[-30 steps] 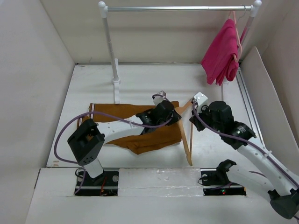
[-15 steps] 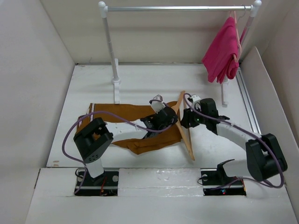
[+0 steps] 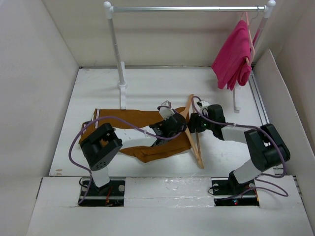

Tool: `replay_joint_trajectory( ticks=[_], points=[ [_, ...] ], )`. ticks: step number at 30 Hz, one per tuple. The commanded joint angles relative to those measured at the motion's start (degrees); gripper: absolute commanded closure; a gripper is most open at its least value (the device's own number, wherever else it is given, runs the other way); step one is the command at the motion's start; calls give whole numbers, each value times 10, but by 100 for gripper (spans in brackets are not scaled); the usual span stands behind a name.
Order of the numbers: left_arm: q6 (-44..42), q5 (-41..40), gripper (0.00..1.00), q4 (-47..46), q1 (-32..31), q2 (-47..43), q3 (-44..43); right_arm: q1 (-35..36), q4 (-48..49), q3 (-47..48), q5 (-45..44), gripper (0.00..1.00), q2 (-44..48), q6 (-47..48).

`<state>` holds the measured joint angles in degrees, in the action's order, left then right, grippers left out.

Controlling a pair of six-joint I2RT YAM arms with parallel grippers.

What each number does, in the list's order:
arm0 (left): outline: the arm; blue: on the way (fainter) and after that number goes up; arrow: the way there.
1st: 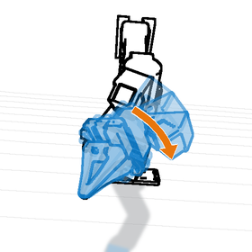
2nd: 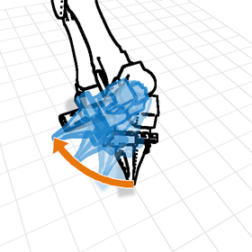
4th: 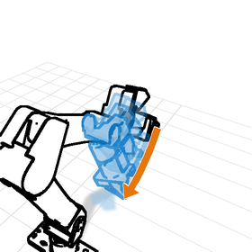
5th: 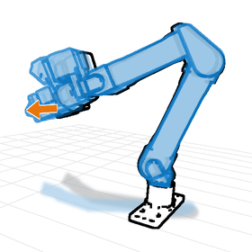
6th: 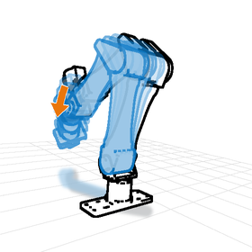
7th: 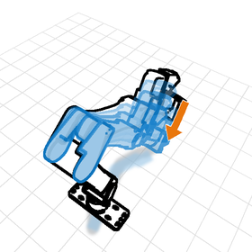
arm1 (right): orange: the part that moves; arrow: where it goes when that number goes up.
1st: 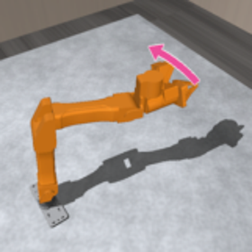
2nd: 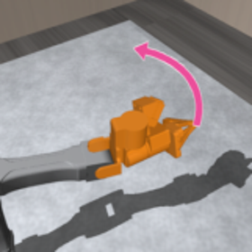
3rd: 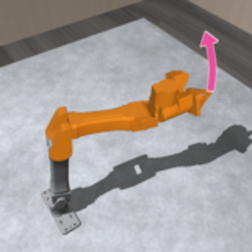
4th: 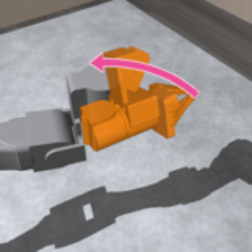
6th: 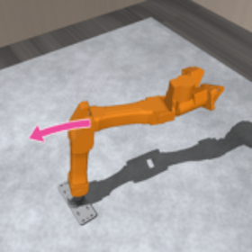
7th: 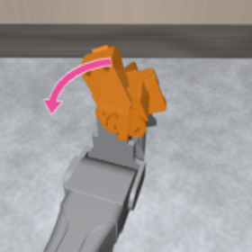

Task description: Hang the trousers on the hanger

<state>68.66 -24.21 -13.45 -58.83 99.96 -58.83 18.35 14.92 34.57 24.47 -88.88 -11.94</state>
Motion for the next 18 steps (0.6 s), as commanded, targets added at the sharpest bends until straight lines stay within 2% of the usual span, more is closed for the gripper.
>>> replay_joint_trajectory(
  ticks=[1, 2, 3, 4, 5, 6, 7, 10, 15, 18],
  points=[
    [1, -18, 100, 62, 2, 17, 1, -2, 89, -19, 23, 39, -17, -48],
    [0, -22, 100, 64, 2, 17, 0, -2, 98, -21, 36, 42, -22, -55],
    [-3, -25, 100, 66, 2, 21, -1, -8, 120, -24, 46, 49, -27, -68],
    [-4, -27, 100, 69, 2, 23, -2, -14, 131, -27, 57, 69, -37, -73],
    [-6, -31, 100, 69, 2, 25, -3, -14, 140, -29, 72, 83, -38, -77],
    [-11, -33, 100, 70, 2, 28, -3, -20, 146, -31, 78, 95, -37, -80],
    [-13, -34, 100, 69, 2, 29, -1, -29, 144, -34, 80, 100, -33, -78],
    [-26, -44, 100, 74, 7, 27, 6, -62, 115, -40, 85, 100, 14, -70],
    [-60, -54, 100, 75, 30, 6, 26, -128, -10, -10, 76, 100, 126, -19],
    [-93, -64, 100, 84, 30, -5, 37, -179, -53, 4, 79, 100, 154, -4]
  ],
)
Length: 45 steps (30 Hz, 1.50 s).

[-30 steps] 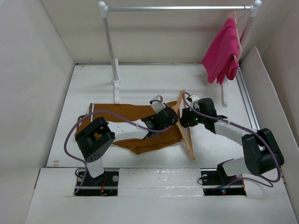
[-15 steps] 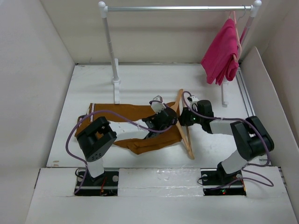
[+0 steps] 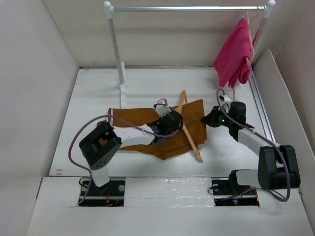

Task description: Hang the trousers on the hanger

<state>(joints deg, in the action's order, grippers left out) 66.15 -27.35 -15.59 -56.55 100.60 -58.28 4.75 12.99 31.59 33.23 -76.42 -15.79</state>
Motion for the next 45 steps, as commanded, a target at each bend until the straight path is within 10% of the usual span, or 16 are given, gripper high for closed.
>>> replay_joint_trajectory(
  ticks=[1, 30, 38, 45],
  points=[
    [-74, -32, 100, 108, 7, -15, 43, -56, -45, 38, -5, 100, 33, 39],
    [-373, -76, 100, 160, 13, -165, 63, -164, -117, 168, -50, 100, -125, 119],
    [-335, -86, 100, 171, 7, -159, 16, -136, -106, 138, -63, 100, -116, 110],
    [-305, -154, 100, 253, -15, -186, -97, -101, -177, 122, -68, 23, 7, 132]
  ],
)
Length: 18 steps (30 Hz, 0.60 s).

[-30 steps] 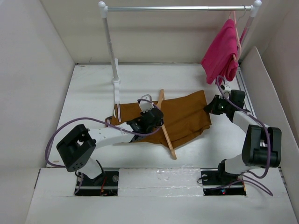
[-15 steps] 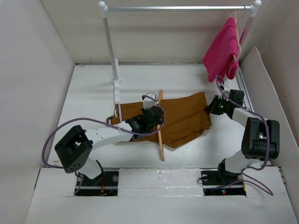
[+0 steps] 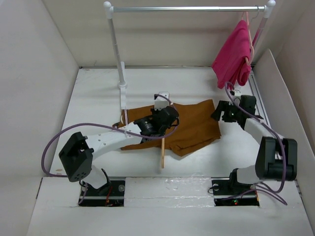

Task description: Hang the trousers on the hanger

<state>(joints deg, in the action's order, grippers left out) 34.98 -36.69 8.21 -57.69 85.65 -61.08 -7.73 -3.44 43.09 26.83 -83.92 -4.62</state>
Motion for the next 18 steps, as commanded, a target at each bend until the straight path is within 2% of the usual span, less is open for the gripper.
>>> replay_joint_trajectory(
  ticks=[1, 3, 5, 7, 11, 14, 18],
  points=[
    [8, -57, 100, 23, -3, -41, -103, 31, -29, 14, -5, 19, 106, 25],
    [8, -58, 100, 40, -3, -49, -138, 63, -78, 30, -4, 13, 158, 33],
    [4, -57, 100, 66, -3, -57, -191, 89, -120, 59, 17, 13, 228, 32],
    [-15, -54, 100, 79, -3, -61, -236, 135, -133, 80, 31, 13, 292, 8],
    [-43, -30, 100, 100, -3, -57, -316, 243, -120, 109, 32, 13, 363, -76],
    [-57, -8, 100, 128, -3, -41, -382, 327, -80, 139, 8, 9, 389, -137],
    [-55, 27, 100, 140, 8, -30, -418, 408, -39, 189, -6, 6, 355, -179]
  ],
)
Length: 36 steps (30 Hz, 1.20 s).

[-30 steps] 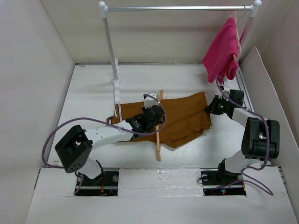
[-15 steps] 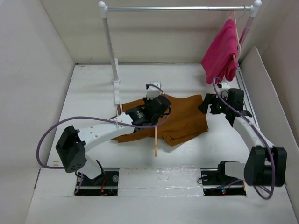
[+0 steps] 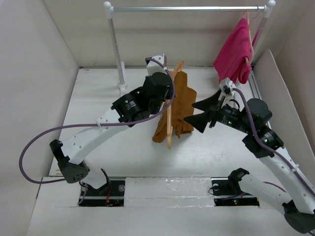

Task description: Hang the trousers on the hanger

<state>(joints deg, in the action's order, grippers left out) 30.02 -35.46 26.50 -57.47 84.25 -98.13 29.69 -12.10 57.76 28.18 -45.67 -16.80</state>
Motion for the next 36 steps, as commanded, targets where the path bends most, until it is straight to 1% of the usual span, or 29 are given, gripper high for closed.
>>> replay_joint_trajectory(
  ticks=[1, 2, 4, 5, 7, 8, 13, 14, 15, 17, 19, 20, 21, 23, 24, 26, 27, 28, 30, 31, 32, 33, 34, 35, 36],
  points=[
    [-3, 26, 100, -43, 6, -15, -56, 47, 53, 50, -20, 5, -38, -57],
    [0, 31, 100, -43, 11, -13, -64, 82, 62, 58, -43, 5, -57, -60],
    [1, 36, 100, -44, 11, -12, -68, 91, 71, 56, -49, 4, -73, -60],
    [1, 39, 100, -44, 11, -11, -70, 105, 94, 53, -64, 4, -81, -60],
    [3, 48, 100, -39, 11, -9, -80, 112, 109, 39, -76, 4, -101, -75],
    [4, 50, 100, -39, 11, -10, -82, 112, 148, 32, -74, 4, -109, -79],
    [8, 67, 100, -51, 11, -21, -67, 147, 170, 36, -67, 6, -175, -89],
    [8, 67, 100, -56, 11, -27, -63, 153, 191, 32, -64, 7, -194, -91],
    [9, 67, 100, -62, 11, -28, -59, 153, 199, 31, -63, 14, -201, -104],
    [11, 62, 100, -64, 11, -33, -55, 175, 220, 21, -78, 19, -211, -117],
    [7, 53, 100, -68, 11, -37, -53, 181, 221, 14, -97, 34, -210, -129],
    [5, 50, 100, -69, 11, -41, -53, 191, 219, 10, -114, 45, -208, -133],
    [1, 46, 100, -72, 11, -43, -54, 191, 223, -4, -118, 60, -201, -146],
    [-3, 36, 100, -73, 11, -46, -57, 197, 251, -19, -138, 69, -190, -162],
    [-1, 36, 100, -71, 19, -46, -55, 197, 260, -31, -143, 75, -180, -177],
    [0, 34, 100, -76, 19, -51, -47, 197, 279, -34, -156, 81, -169, -184],
    [0, 36, 100, -82, 33, -52, -45, 197, 285, -33, -162, 95, -166, -188],
    [1, 48, 100, -84, 39, -55, -44, 197, 291, -27, -164, 99, -159, -190],
    [4, 60, 100, -92, 44, -55, -46, 197, 295, -17, -174, 100, -155, -195],
    [4, 71, 92, -91, 50, -52, -57, 192, 295, -1, -177, 100, -155, -195],
    [2, 75, 77, -93, 50, -50, -63, 186, 291, 9, -182, 100, -157, -198],
    [-11, 81, 48, -106, 50, -51, -67, 179, 290, 18, -183, 100, -159, -204],
    [-18, 93, 36, -112, 50, -53, -79, 160, 289, 27, -180, 100, -162, -207],
    [-23, 98, 28, -114, 50, -56, -87, 150, 287, 49, -169, 100, -175, -211],
    [-29, 101, 14, -114, 50, -58, -99, 138, 287, 60, -161, 100, -183, -216]
  ],
)
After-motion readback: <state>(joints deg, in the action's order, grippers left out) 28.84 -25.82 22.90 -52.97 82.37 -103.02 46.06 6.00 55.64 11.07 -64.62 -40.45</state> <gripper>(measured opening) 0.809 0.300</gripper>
